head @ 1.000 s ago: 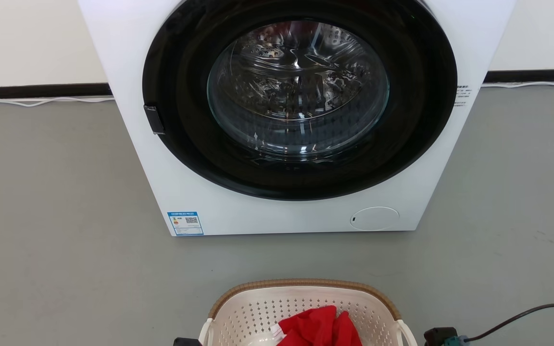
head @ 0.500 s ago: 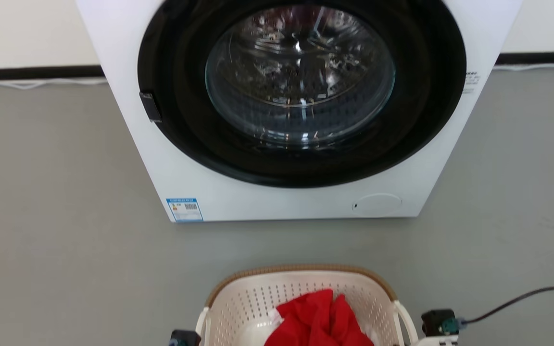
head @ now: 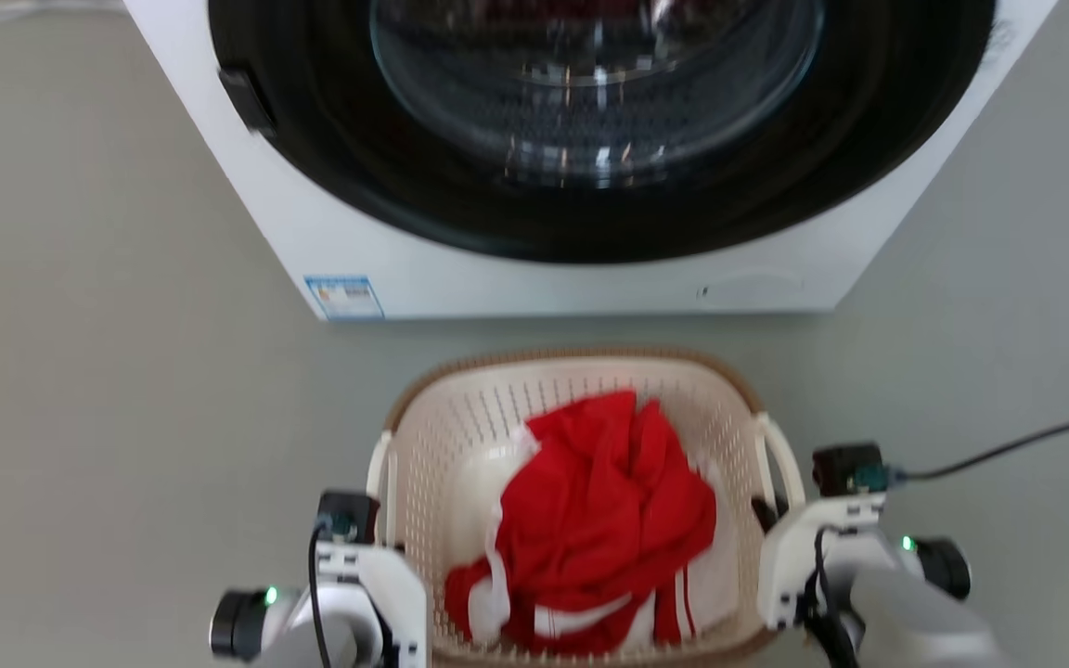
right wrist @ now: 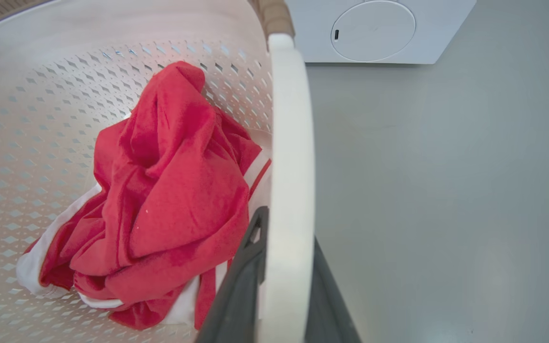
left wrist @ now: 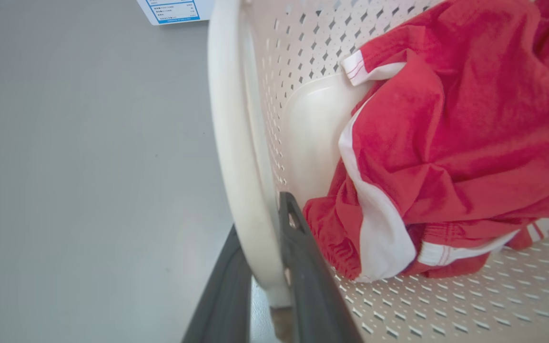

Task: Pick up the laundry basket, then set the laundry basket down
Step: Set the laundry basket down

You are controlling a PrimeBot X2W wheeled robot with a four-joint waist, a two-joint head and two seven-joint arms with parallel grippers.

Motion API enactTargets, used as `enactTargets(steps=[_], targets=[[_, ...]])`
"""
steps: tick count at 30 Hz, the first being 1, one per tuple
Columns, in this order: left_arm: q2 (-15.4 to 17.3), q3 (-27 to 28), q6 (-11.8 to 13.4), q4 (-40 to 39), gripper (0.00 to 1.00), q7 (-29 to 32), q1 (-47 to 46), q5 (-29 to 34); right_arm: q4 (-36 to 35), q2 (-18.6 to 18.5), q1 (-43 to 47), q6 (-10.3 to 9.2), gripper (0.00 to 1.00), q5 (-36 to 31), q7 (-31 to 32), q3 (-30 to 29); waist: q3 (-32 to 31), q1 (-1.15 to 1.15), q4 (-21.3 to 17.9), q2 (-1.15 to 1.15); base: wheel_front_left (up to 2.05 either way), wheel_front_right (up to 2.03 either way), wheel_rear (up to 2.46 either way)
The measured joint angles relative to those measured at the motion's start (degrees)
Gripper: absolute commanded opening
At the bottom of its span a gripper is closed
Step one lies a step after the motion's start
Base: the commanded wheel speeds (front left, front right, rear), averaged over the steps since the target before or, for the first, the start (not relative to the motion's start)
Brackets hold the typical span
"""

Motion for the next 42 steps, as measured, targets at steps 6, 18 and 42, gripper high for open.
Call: enactTargets(steps=[6,18,42], targets=[[0.02,0.15,0.04,0.04,0.0,-0.52,-4.69,0.0,0.05,-0.11,-4.2,0.01,0.0,-4.75,-0.11,-4.41,5.66,0.0,0.32,0.0,0.0,0.0,0.0],[-0.05,0.07,0.57,-0.77,0.0,-1.43,-14.69,0.0,-0.03,-0.38,-12.63,0.01,0.0,-19.47,-0.45,-19.12,19.8,0.0,1.49,0.0,0.0,0.0,0.0],[-0.05,-2.33,2.46,-2.85,0.0,-3.44,-23.8,-1.43,-0.15,-0.93,-20.74,0.03,0.0,-35.1,-2.53,-33.84,33.26,0.0,3.97,0.0,0.0,0.0,0.0]])
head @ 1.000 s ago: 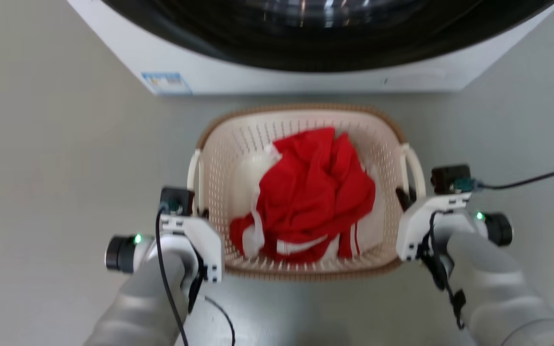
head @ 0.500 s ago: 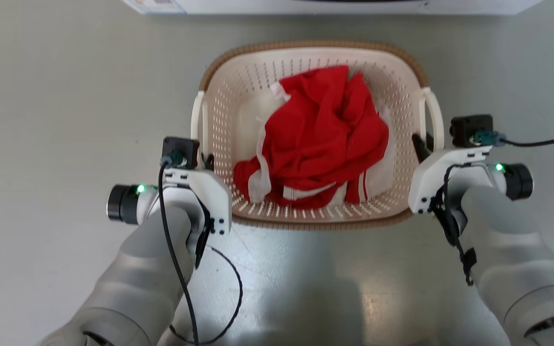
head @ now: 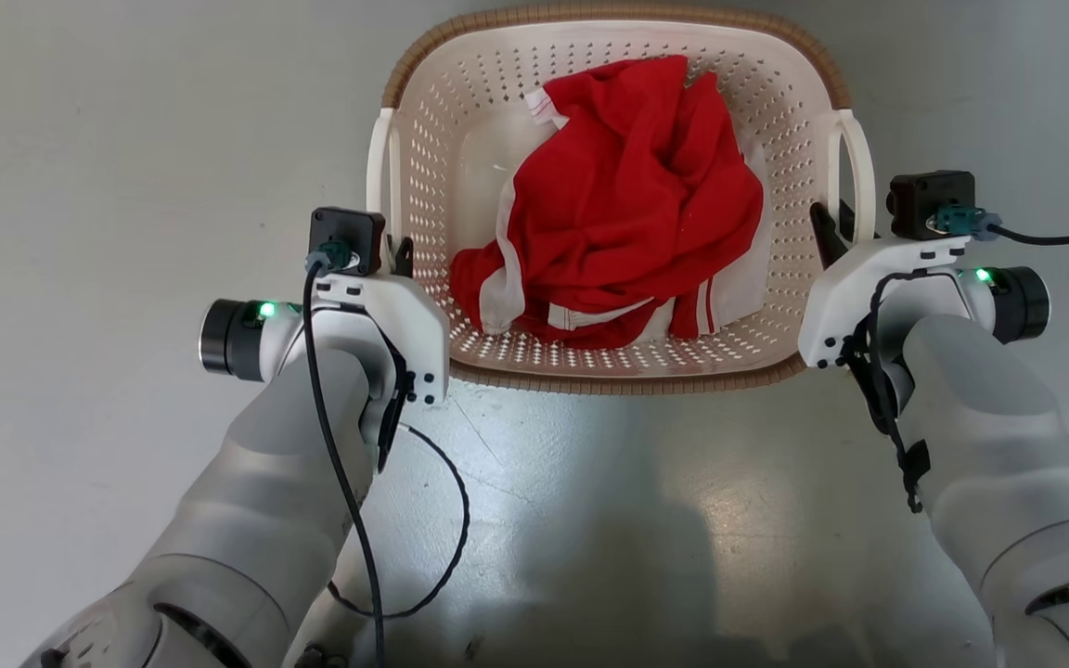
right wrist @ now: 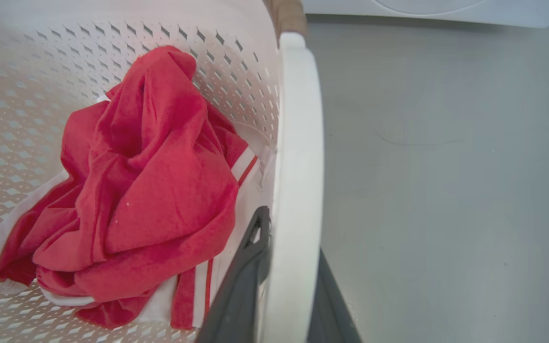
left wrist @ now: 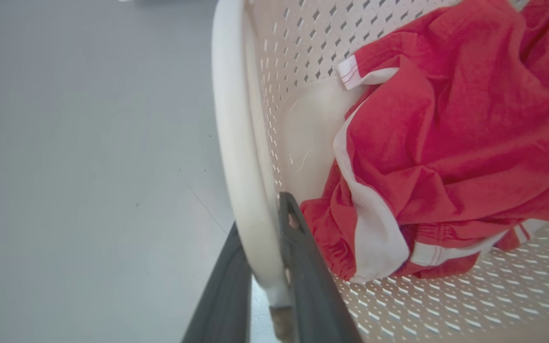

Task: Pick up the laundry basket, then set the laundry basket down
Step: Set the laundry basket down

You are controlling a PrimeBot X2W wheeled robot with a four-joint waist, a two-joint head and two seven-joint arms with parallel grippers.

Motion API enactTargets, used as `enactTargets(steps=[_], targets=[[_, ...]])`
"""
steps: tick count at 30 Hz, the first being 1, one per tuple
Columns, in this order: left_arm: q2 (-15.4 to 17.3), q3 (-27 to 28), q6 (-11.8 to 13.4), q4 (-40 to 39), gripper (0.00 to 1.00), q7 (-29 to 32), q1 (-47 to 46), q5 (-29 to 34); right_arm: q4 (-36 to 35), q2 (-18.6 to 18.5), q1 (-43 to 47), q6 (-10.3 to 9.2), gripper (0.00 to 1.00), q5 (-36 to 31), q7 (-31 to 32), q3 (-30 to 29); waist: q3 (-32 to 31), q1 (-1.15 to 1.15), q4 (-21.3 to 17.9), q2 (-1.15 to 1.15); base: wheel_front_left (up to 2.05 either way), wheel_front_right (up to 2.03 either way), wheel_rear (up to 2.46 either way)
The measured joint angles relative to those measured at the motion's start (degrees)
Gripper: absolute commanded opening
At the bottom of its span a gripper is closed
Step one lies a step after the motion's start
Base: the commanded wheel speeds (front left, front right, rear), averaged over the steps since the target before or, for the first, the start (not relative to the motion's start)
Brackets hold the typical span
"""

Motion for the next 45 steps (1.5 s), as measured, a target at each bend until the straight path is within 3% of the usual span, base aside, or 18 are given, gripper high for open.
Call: enactTargets(steps=[19,20,21,22,23,24,25,26,27,45], targets=[[0.03,-0.78,0.52,-0.27,0.0,-0.49,-1.6,0.12,-0.21,-0.14,-1.31,0.0,0.0,-2.0,-1.02,-1.68,2.05,0.0,0.05,0.0,0.0,0.0,0.0],[0.03,-0.77,0.52,-0.27,0.0,-0.49,-1.67,0.13,-0.18,-0.15,-1.34,0.0,0.09,-2.12,-1.02,-1.7,1.99,0.0,0.06,0.0,0.0,0.0,0.0],[0.04,-0.77,0.52,-0.26,0.06,-0.49,-1.74,0.23,-0.09,-0.2,-1.33,0.0,0.21,-2.42,-1.01,-1.69,1.91,0.0,0.05,0.0,0.0,0.0,0.0],[0.14,-0.78,0.52,-0.24,0.29,-0.49,-1.85,0.52,0.01,-0.3,-1.3,0.01,0.34,-2.63,-1.01,-1.66,1.82,0.0,0.04,0.0,0.0,0.0,0.0],[0.29,-0.8,0.52,-0.21,0.45,-0.49,-1.99,0.67,-0.01,-0.34,-1.3,0.02,0.44,-2.94,-1.02,-1.66,1.7,0.0,0.02,0.0,0.0,0.0,0.0],[0.37,-0.79,0.52,-0.18,0.47,-0.49,-2.11,0.69,-0.05,-0.41,-1.33,0.03,0.63,-2.98,-1.02,-1.67,1.57,0.0,0.01,0.0,0.0,0.0,0.0],[0.46,-0.77,0.53,-0.13,0.51,-0.49,-2.15,0.69,-0.07,-0.44,-1.35,0.04,0.95,-2.98,-1.02,-1.68,1.43,0.0,0.01,0.0,0.0,0.0,0.0],[0.58,-0.74,0.53,-0.02,0.92,-0.49,-2.15,0.68,-0.05,-0.45,-1.35,0.07,1.0,-2.98,-1.03,-1.72,1.27,0.0,0.0,0.0,0.0,0.0,0.0],[0.64,-0.73,0.53,0.02,1.0,-0.49,-2.15,0.68,-0.05,-0.45,-1.35,0.07,1.0,-2.98,-1.04,-1.74,1.09,0.0,0.0,0.0,0.0,0.0,0.0],[0.77,1.67,0.53,0.81,1.0,-0.49,-1.13,1.34,-0.02,-0.44,-0.56,0.07,1.0,-1.26,-2.24,-0.2,-5.48,0.0,-0.83,0.0,0.0,0.0,0.0]])
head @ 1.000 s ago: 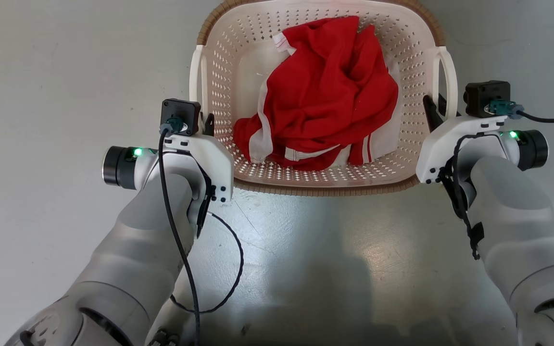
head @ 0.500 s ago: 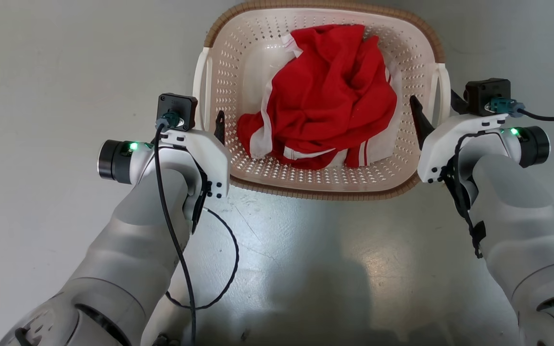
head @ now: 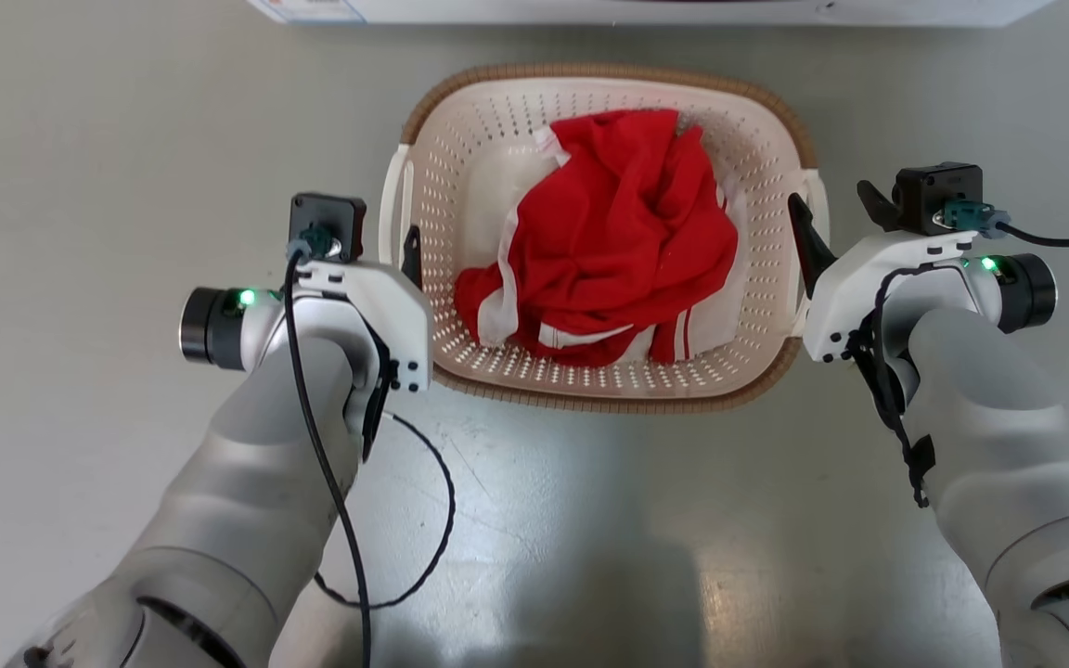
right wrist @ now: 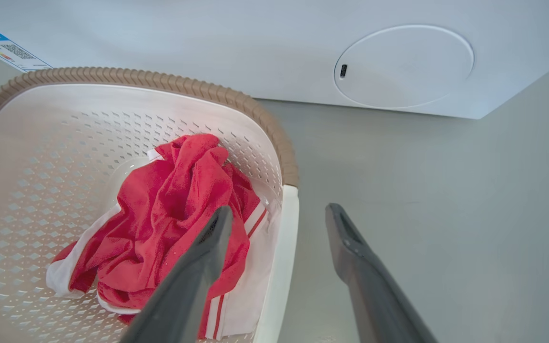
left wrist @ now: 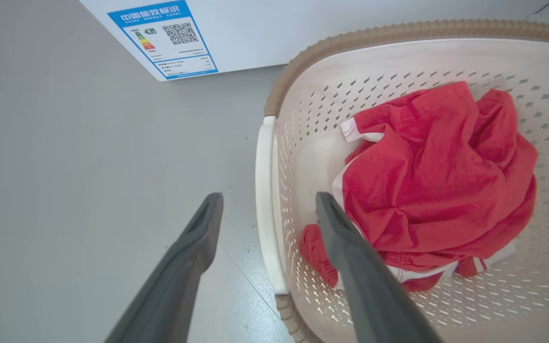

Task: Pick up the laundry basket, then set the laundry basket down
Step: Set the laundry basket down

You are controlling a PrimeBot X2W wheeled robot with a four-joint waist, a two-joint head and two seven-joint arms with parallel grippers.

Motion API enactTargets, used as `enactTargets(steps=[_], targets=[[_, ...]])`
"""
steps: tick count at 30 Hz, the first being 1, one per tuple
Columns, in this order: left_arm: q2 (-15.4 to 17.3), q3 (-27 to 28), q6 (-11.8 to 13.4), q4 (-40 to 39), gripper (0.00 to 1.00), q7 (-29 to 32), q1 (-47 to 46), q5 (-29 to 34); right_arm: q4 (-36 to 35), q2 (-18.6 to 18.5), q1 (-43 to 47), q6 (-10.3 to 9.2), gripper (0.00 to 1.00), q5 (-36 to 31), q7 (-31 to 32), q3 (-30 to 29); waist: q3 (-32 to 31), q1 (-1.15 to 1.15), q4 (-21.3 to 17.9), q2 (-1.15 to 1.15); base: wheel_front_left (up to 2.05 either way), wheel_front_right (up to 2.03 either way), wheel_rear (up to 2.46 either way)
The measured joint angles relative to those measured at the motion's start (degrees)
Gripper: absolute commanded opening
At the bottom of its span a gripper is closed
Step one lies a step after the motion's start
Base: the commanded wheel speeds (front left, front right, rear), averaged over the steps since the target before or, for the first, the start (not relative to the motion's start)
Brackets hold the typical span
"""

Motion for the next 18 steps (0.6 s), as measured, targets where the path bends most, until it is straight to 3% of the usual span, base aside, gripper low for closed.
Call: enactTargets(steps=[14,18], targets=[[2.9,6.42,0.82,-10.34,1.0,0.0,8.31,6.44,-2.26,0.19,6.31,0.0,1.0,6.11,-2.34,4.7,-9.67,0.0,-0.72,0.0,0.0,0.0,0.0],[4.37,10.23,1.57,-15.9,1.0,0.0,12.91,10.02,-7.05,0.23,10.09,0.0,1.0,8.18,-2.74,6.01,-13.75,0.0,-1.01,0.0,0.0,0.0,0.0]])
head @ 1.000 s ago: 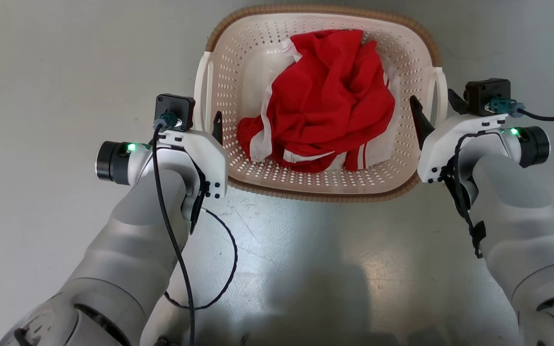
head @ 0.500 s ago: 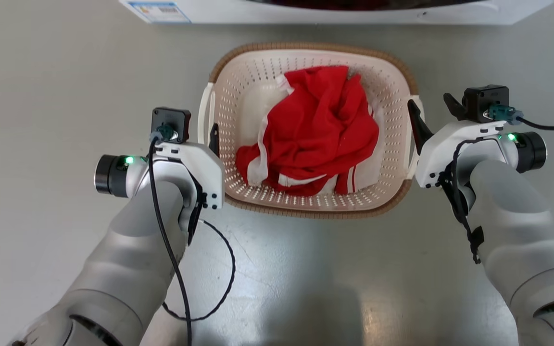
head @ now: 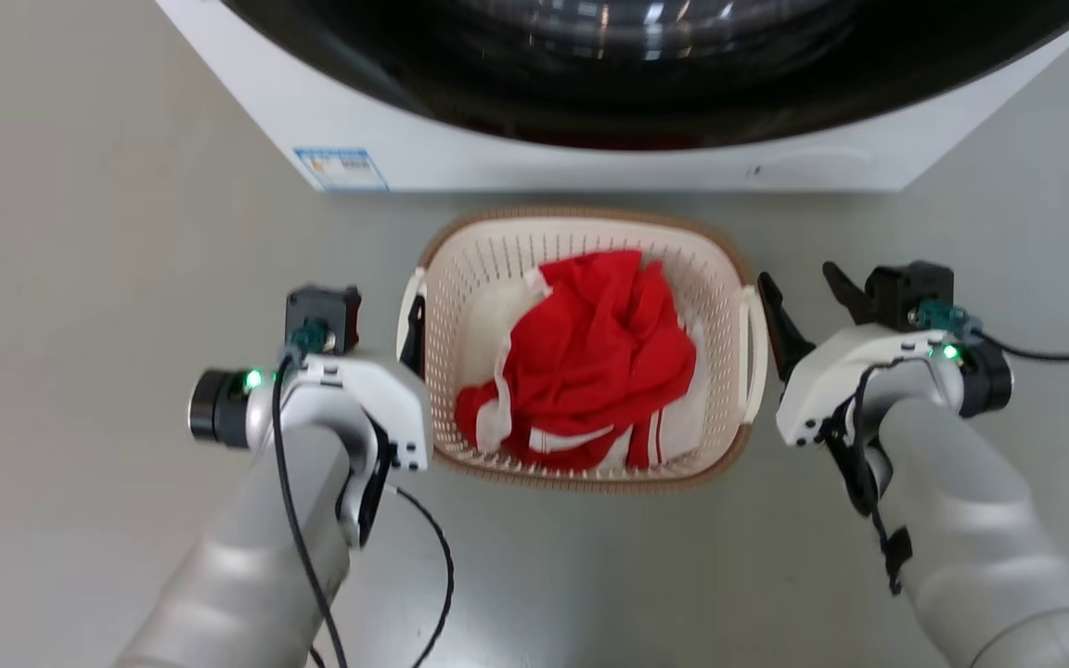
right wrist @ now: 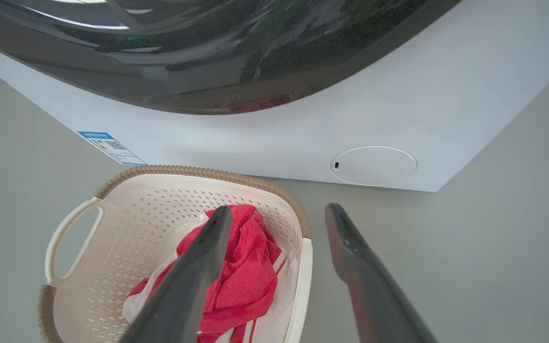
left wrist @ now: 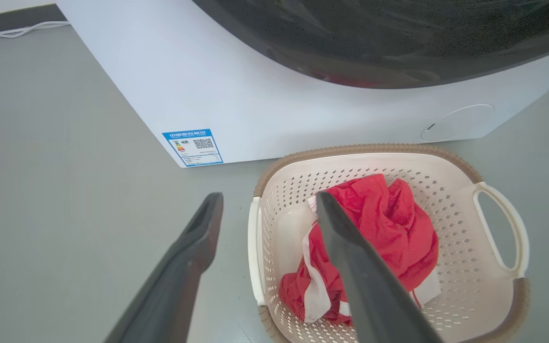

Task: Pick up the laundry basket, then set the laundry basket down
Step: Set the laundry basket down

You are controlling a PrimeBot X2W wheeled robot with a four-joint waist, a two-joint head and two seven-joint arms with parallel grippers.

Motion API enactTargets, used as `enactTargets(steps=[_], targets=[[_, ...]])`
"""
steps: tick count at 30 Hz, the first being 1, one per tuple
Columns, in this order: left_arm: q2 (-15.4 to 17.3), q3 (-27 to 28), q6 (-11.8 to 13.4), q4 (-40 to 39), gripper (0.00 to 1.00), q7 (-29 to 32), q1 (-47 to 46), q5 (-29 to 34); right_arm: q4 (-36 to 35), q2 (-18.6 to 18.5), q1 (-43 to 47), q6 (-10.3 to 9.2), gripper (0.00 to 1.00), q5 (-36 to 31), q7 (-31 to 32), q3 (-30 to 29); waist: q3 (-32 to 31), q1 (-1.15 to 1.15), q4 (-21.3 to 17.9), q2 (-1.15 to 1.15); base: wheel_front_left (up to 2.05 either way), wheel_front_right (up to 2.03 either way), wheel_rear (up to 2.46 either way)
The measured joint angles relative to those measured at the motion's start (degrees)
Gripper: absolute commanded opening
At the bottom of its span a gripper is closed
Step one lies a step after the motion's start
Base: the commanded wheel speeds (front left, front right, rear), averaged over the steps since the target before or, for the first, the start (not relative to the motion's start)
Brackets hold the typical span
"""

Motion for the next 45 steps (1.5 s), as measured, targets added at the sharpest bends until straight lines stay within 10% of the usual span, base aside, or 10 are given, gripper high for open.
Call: enactTargets(steps=[27,45], targets=[[1.7,24.49,2.89,-37.85,1.0,0.0,39.57,21.73,-39.82,1.03,34.84,0.0,1.0,1.78,-0.11,-4.3,-24.09,0.0,-2.35,0.0,0.0,0.0,0.0],[1.44,29.87,2.9,-49.16,1.0,-0.01,52.89,24.58,-49.94,1.36,48.95,0.0,1.0,2.03,-0.11,-8.12,-29.68,-0.01,-4.49,0.0,0.0,0.0,0.0]])
